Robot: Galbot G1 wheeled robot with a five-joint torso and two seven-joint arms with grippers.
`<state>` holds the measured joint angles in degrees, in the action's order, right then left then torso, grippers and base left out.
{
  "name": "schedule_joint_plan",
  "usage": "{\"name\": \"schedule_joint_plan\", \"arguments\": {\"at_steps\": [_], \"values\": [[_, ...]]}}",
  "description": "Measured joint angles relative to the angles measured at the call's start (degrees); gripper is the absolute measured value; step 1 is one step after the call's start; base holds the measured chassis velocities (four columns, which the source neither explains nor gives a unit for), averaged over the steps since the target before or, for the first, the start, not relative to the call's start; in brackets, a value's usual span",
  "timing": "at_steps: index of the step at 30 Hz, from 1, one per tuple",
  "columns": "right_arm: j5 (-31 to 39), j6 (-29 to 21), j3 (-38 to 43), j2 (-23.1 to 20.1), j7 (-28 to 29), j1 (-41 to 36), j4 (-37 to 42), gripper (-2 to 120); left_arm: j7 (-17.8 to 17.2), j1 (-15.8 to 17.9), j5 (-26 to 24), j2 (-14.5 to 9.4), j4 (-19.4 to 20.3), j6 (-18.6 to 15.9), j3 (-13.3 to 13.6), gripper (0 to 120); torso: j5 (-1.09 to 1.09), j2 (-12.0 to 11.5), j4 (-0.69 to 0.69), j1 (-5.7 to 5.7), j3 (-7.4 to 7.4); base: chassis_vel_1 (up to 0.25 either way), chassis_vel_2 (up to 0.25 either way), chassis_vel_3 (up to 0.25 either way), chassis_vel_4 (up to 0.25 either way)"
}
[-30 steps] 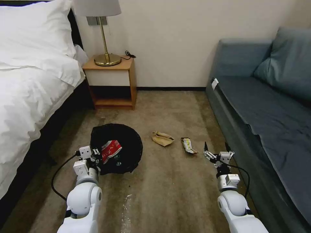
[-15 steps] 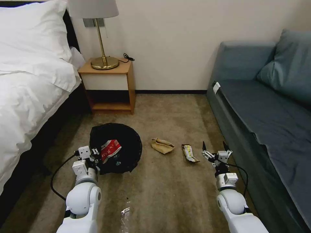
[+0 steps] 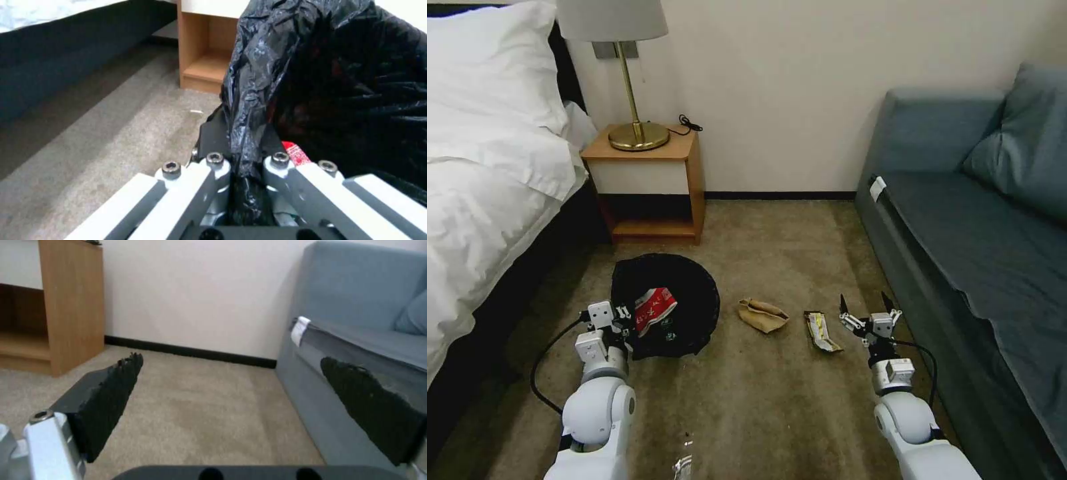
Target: Pick up the trash bin, then pick up the garbage on the floor and place it into the trash bin.
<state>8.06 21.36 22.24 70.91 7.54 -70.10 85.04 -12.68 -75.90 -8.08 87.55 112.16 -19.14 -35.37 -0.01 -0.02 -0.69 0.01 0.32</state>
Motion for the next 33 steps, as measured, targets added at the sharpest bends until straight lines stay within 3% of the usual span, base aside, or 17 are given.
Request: {"name": "schedule_joint_plan", "arguments": {"at_steps": [8,10,14,22,27,33], "values": [[-1.11,3.43,-4.13,-2.26,1.05,2.58,-2.11,100,-0.03,0.14,-0.14,-0.18,-0.09,0.01,-0.37,3,0.0,0.0,0.01,0.0,0.0,-0.04,0.063,0.061,-0.049],[-0.99,3.75,-7.73,-5.76,0.22,5.26,-3.26,100,-0.06,0.23,-0.15,-0.04,-0.25,0.01,-0.34,3,0.0,0.0,0.0,0.0,0.0,0.0,0.0,0.0,0.0],[0.1,3.39,-10.7,-7.97,-0.6,7.61,-4.13,100,-0.05,0.28,-0.13,0.16,-0.4,0.01,-0.12,3,0.01,0.0,0.0,0.0,0.0,0.0,0.0,0.0,0.0],[10.23,-2.32,-21.64,-13.29,-7.16,15.71,-7.16,100,0.08,0.62,0.23,0.39,-1.67,0.5,0.01,3,0.0,0.0,0.02,0.0,0.0,0.0,0.0,0.0,0.0],[14.3,-6.26,-24.52,-14.14,-12.36,17.88,-10.53,100,0.23,0.81,0.17,0.31,-1.83,0.51,-0.19,3,0.0,0.0,0.0,0.0,0.0,0.0,0.0,0.0,0.0],[16.59,-7.59,-26.84,-13.68,-16.33,20.07,-16.37,100,0.27,1.01,0.16,0.24,-2.05,0.51,-0.57,3,0.0,0.0,0.0,0.0,0.0,0.0,0.0,0.0,0.0]]}}
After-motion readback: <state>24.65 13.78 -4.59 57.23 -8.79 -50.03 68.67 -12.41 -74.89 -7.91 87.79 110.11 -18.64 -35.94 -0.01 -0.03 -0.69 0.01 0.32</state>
